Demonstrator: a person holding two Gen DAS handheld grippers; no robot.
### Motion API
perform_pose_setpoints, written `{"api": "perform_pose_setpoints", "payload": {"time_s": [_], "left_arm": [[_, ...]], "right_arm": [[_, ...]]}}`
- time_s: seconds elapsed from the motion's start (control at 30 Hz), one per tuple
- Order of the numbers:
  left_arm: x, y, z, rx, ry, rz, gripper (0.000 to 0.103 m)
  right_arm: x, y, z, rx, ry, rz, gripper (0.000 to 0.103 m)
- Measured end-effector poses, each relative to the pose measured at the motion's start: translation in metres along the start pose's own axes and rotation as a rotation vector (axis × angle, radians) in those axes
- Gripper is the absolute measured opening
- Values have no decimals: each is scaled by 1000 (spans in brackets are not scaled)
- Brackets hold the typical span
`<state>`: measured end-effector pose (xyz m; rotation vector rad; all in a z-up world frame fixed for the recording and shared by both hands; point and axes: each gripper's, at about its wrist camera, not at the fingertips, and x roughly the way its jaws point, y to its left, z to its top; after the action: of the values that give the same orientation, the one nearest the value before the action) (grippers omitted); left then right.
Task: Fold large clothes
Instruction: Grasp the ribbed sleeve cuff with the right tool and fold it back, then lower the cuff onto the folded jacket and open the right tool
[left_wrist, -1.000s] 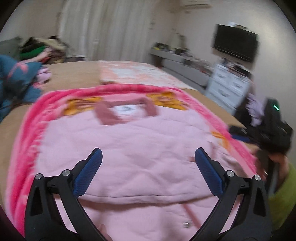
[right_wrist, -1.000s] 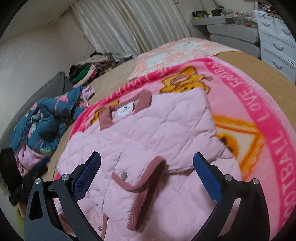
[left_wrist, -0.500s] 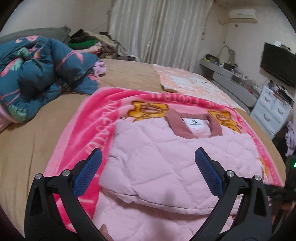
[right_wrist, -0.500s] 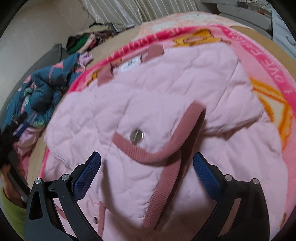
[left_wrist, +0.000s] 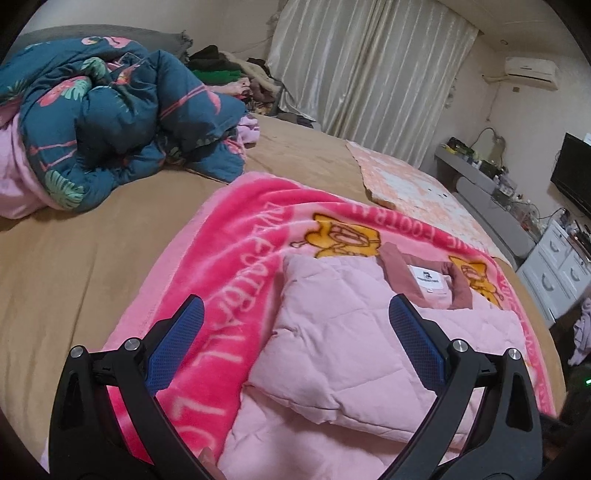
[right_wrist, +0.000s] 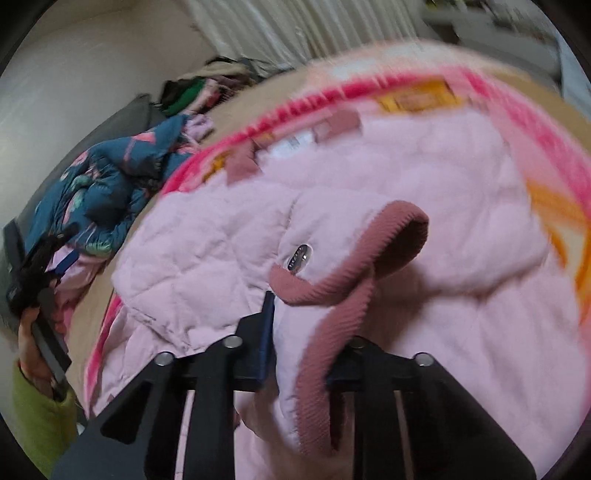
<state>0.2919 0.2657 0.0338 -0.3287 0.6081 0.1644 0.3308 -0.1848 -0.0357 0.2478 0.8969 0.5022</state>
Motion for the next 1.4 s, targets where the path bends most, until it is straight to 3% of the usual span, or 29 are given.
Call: {"api": "perform_pose_setpoints", "payload": {"time_s": [0.2, 0.43, 0.97, 1.1, 1.27, 1.3, 1.4], "left_arm": [[5, -3, 0, 4, 14, -10, 94], [18, -22, -7, 59, 45, -23, 94], [42, -69, -30, 222, 105, -79, 93], [48, -74, -35, 236, 120, -89, 92], [53, -80, -40, 254, 132, -95, 91], [55, -81, -41, 255, 136, -100, 91], [56, -84, -43, 256, 147, -114, 84]], "right_arm": [[-39, 28, 45, -182, -163, -22, 16], [-44, 20, 74, -219, -212, -80, 15], [-6, -16, 65, -99, -140, -143, 18], [-1, -20, 63, -68, -125, -152, 25], [3, -28, 60, -32, -103, -170, 52], [2, -30, 59, -21, -105, -173, 63], [-5, -32, 55, -17, -135, -203, 71]]}}
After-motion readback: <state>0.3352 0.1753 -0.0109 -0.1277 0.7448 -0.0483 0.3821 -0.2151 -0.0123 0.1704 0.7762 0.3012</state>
